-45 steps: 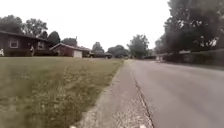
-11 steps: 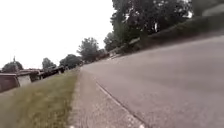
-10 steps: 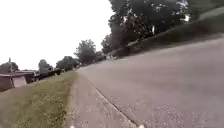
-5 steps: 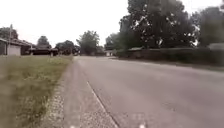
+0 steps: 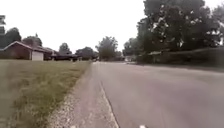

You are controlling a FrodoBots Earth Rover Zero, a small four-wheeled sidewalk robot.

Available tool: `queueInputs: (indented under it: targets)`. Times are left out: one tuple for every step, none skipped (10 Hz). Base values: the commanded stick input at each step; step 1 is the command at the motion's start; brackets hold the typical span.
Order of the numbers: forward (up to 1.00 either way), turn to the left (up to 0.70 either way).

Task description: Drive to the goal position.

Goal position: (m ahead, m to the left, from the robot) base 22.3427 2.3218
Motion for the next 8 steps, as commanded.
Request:
queueInputs:
  targets:
    - [0.70, 0.00]
    - [0.70, -0.16]
    - [0.70, -0.35]
    - [0.70, -0.35]
    - [0.70, -0.35]
    - [0.70, -0.35]
    - [0.70, -0.35]
    - [0.70, -0.35]
